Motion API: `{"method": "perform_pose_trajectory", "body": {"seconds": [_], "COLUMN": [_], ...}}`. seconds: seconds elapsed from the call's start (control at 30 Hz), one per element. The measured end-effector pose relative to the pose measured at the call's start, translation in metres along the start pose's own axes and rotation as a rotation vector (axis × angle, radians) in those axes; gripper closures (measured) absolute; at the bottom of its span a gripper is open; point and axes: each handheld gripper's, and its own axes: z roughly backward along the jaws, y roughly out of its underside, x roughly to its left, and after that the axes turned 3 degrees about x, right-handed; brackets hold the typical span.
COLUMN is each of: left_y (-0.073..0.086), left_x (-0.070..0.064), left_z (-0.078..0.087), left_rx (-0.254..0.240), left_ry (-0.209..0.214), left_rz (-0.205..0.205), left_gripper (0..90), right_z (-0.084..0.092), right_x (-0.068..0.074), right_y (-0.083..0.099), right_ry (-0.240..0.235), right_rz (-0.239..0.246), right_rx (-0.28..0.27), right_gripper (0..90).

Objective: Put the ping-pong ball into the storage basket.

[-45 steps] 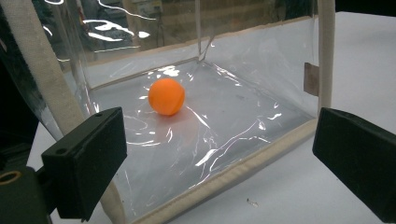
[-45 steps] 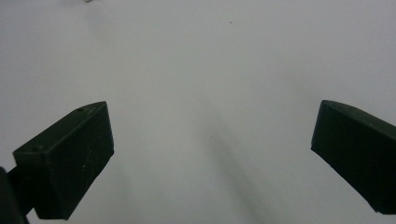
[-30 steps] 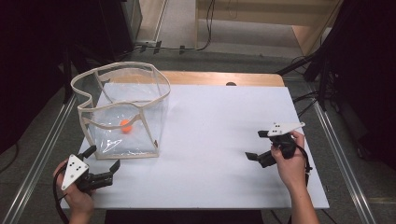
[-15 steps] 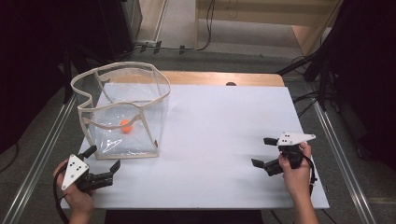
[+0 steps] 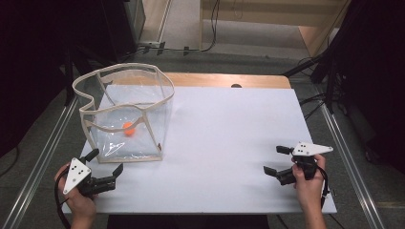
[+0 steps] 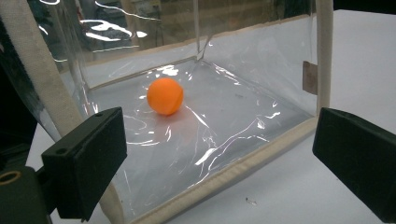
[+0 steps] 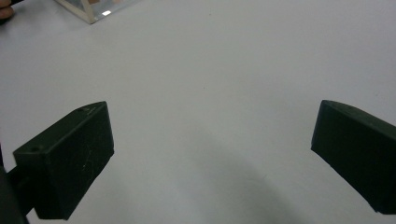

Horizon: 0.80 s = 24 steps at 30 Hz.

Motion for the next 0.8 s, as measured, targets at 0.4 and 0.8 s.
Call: {"method": "perform_pose_trajectory", "body": {"seconds": [0.4,0.8], "left_y": [0.0,0.0], "left_x": [0.0,0.001], "left_z": [0.0,0.0], "left_rx": [0.001,0.002], "left_ry": [0.002,0.001], "left_rz": [0.0,0.003], "left_gripper": [3.6,3.6], "right_z": [0.01,0.017], "right_x": [-0.006,-0.01], "right_y": [0.019,0.027], "right_ry": [0.034,0.039], "right_rz": [-0.031,-0.056], "right_rx": [-0.075,-0.103], "right_gripper": [0.0,0.0]}}
